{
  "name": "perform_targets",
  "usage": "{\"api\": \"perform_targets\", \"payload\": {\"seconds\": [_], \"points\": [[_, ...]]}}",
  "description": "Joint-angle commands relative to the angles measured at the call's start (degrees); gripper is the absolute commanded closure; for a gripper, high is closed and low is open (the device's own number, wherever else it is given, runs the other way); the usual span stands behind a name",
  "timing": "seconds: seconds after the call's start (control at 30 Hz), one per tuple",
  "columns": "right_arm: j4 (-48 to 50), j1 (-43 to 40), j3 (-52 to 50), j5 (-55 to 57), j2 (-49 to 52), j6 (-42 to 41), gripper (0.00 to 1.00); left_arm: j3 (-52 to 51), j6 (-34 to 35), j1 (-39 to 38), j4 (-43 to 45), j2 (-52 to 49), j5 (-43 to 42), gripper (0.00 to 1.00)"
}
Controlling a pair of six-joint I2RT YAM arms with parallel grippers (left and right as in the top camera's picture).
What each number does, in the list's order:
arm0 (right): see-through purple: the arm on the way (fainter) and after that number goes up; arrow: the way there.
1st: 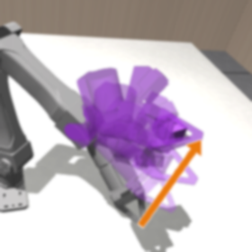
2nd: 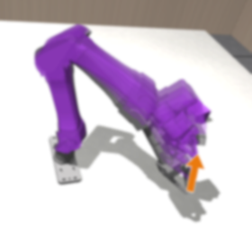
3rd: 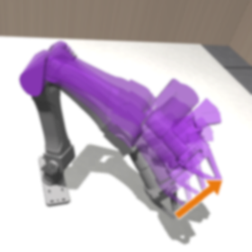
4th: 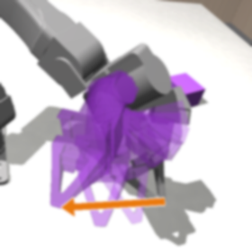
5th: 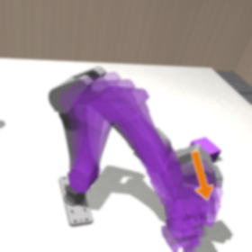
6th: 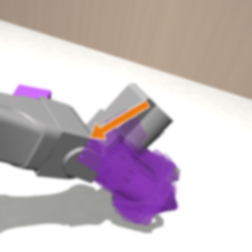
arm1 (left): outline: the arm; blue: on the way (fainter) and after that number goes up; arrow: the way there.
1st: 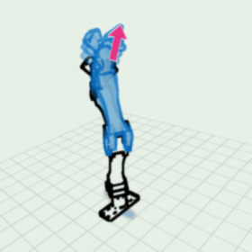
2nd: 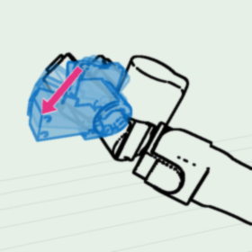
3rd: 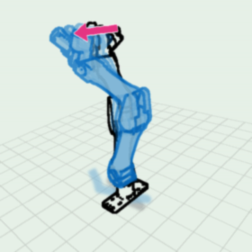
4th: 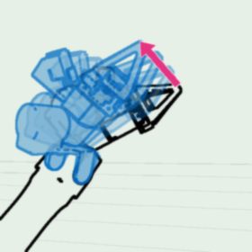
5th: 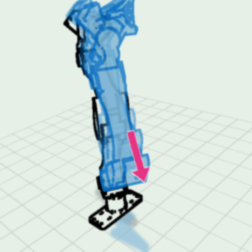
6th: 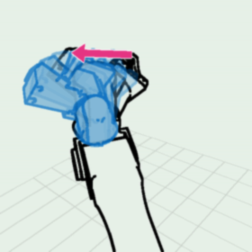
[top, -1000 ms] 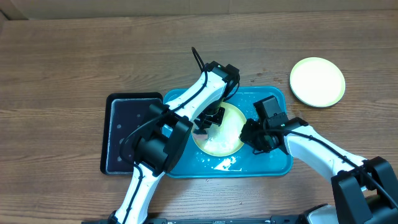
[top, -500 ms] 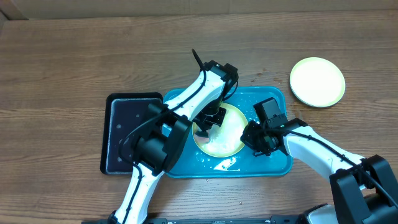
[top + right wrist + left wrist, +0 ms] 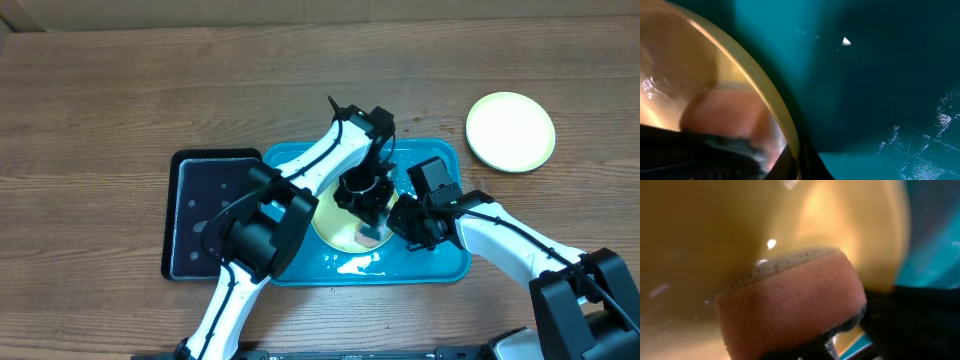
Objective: Clean dirty plates on tray and stack at the side
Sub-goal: 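Scrub the second yellow plate with the sponge while the right gripper holds it, then return the sponge to the black tray and lift the plate with the right gripper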
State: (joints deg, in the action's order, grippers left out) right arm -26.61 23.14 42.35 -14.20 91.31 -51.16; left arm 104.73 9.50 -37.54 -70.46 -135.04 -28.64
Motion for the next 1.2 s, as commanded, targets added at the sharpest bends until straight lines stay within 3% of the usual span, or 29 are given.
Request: {"api": "perform_targets", "payload": {"seconds": [0.0, 0.3, 0.5, 0.7, 1.03, 1.17], "points": [[1.66, 0.74, 0.00, -2.56, 1.42, -0.94, 0.96, -1.38, 2.91, 0.00, 3.13, -2.84, -3.48, 0.96], [1.60, 0.76, 0.00, -2.54, 1.42, -0.98, 0.96, -1.38, 12.59, 4.94, 3.50, -2.84, 15.39, 0.96], [1.42, 0.74, 0.00, -2.40, 1.42, -1.18, 0.96, -0.74, 16.92, 7.30, 4.22, -2.84, 23.12, 0.96], [1.20, 0.74, 0.00, -2.36, 1.42, -1.16, 0.96, 4.20, 19.28, 8.17, -0.81, -2.82, 32.35, 0.96], [1.18, 0.74, 0.11, -2.60, 1.38, -0.90, 0.96, 14.97, 15.82, 9.01, -12.11, -2.43, 34.58, 0.96], [0.04, 0.74, 1.40, -2.78, 1.18, 2.89, 0.96, 21.59, 13.35, 8.63, -18.40, 0.44, 33.38, 0.96]]}}
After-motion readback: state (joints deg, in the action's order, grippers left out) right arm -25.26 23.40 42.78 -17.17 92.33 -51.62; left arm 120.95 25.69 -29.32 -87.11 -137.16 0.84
